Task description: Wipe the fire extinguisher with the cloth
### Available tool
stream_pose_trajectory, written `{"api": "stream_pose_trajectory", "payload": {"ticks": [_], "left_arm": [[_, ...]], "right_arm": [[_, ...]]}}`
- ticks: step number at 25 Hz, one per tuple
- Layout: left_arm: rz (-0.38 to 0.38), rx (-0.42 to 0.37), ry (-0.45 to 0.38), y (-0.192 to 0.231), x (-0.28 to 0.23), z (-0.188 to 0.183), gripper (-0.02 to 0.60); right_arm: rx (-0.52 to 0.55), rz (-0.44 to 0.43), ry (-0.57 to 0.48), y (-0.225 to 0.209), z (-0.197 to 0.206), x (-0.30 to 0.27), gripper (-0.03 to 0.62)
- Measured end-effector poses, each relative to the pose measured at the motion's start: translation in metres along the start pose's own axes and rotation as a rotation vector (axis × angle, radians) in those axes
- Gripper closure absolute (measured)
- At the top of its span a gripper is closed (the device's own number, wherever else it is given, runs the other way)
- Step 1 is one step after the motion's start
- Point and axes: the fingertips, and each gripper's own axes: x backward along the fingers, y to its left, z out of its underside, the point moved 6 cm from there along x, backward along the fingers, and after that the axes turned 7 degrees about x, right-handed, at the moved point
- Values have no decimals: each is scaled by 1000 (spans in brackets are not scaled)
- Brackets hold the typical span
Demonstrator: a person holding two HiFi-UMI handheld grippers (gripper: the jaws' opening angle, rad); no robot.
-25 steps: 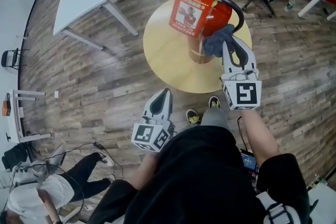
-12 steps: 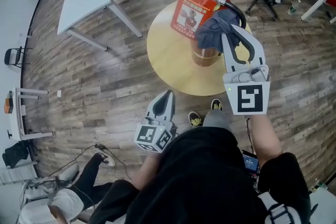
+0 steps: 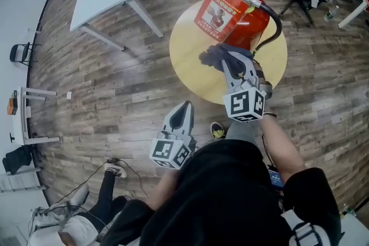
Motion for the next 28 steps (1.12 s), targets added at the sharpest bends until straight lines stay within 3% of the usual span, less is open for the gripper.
{"api": "stream_pose_trajectory", "payload": {"ticks": [6,8,11,15,20,25,28], "left_arm": [[-15,8,12,5,4,1,557],[-7,5,14,4,1,1,557],[8,1,18,3,-5,1,557],[38,-1,18,-3,-12,1,557],[67,-6,24,-9,-16,1,557],[76,-12,23,-12,-16,0,557],[75,-12,30,-12,-15,2,557]], "right_arm": [[-27,-166,238,63,100,-21,540],[-30,-161,293,63,121,-17,540],[-7,-105,288,43,127,-8,539],[15,61,184,-4,103,16,540],[46,277,-62,-76,20,52,540],[39,343,-154,-107,-31,69,540],[22,309,-181,-102,-44,70,542]]}}
